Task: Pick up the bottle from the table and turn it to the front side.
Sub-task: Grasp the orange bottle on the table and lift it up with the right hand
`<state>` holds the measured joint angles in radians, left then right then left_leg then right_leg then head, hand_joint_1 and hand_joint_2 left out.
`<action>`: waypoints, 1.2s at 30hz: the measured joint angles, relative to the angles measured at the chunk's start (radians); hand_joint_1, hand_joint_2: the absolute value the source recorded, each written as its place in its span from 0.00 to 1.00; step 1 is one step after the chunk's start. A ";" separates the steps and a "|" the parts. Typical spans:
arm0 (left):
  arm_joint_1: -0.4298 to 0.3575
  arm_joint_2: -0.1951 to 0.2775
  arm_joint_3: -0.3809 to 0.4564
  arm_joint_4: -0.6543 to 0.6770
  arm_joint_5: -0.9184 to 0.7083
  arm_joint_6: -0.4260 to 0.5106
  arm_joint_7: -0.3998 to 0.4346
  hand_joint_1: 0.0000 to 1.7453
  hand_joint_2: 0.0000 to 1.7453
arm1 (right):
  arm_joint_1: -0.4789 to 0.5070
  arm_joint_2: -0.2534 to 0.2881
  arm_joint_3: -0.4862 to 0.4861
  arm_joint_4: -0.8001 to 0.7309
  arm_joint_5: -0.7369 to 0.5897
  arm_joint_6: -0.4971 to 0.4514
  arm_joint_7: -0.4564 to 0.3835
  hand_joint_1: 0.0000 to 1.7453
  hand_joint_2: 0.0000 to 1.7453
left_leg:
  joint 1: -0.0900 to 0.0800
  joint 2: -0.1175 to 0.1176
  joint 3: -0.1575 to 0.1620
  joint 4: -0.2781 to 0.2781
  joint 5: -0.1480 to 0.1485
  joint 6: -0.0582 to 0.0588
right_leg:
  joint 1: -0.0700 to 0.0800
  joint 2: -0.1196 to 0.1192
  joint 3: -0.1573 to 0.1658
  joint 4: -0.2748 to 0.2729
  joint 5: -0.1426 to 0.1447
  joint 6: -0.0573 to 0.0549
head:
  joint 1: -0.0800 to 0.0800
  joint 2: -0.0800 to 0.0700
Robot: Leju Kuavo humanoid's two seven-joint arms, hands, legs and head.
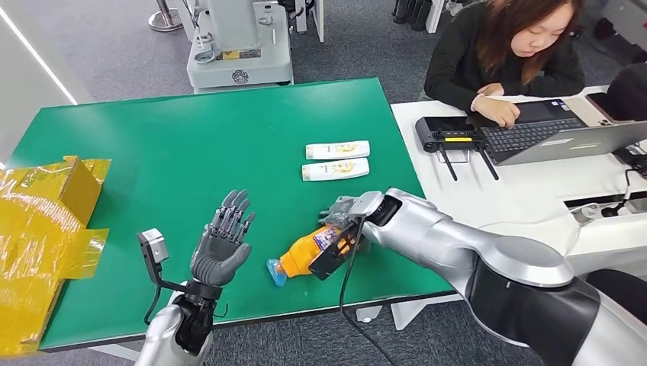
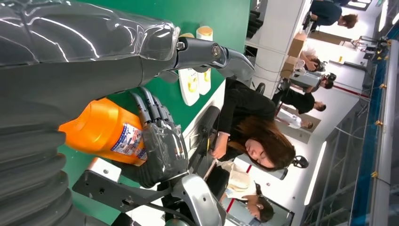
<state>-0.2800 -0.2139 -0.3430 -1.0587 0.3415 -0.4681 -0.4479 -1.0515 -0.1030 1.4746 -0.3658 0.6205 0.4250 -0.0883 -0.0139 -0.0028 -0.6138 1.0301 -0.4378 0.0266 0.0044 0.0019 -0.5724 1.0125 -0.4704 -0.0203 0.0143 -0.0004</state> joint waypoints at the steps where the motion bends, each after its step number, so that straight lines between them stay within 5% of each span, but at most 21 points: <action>1: 0.004 0.001 0.001 0.001 -0.001 0.000 -0.003 0.00 1.00 | -0.001 -0.001 0.006 0.000 0.000 -0.006 -0.001 1.00 1.00 | 0.000 0.000 0.000 0.000 0.000 0.000 | 0.000 0.000 0.000 0.000 0.000 0.000 | 0.000 0.000; 12: 0.047 0.005 0.002 0.003 -0.025 0.006 -0.015 0.00 1.00 | -0.007 -0.021 0.014 -0.009 -0.035 -0.060 -0.011 1.00 1.00 | 0.000 -0.002 0.001 0.000 0.000 0.001 | 0.000 -0.002 0.002 -0.001 0.001 0.001 | 0.000 0.000; 19: 0.084 0.012 0.004 -0.009 -0.057 0.047 -0.033 0.00 1.00 | 0.027 -0.060 -0.038 -0.030 -0.148 -0.176 -0.030 1.00 1.00 | 0.000 -0.001 0.001 0.000 0.000 0.001 | 0.000 -0.002 0.002 -0.001 0.001 0.001 | 0.000 0.000; 25: 0.125 0.017 0.016 -0.052 -0.086 0.090 -0.034 0.00 1.00 | 0.108 -0.139 -0.154 -0.101 -0.252 -0.267 -0.068 1.00 1.00 | 0.000 -0.003 0.000 0.001 0.000 0.001 | 0.000 -0.004 0.002 -0.001 0.001 0.001 | 0.000 0.000; 36: 0.147 0.021 0.024 -0.106 -0.086 0.104 -0.012 0.00 1.00 | 0.354 -0.298 -0.394 -0.376 -0.251 -0.379 -0.034 1.00 1.00 | 0.001 -0.003 0.002 0.000 -0.003 0.002 | 0.001 -0.003 0.004 -0.004 -0.002 0.003 | 0.000 0.000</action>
<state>-0.1330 -0.1924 -0.3189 -1.1644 0.2560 -0.3643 -0.4602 -0.6976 -0.4010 1.0810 -0.7422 0.3699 0.0460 -0.1221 -0.0125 -0.0060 -0.6118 1.0305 -0.4409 0.0285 0.0056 -0.0014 -0.5682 1.0087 -0.4727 -0.0175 0.0144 -0.0004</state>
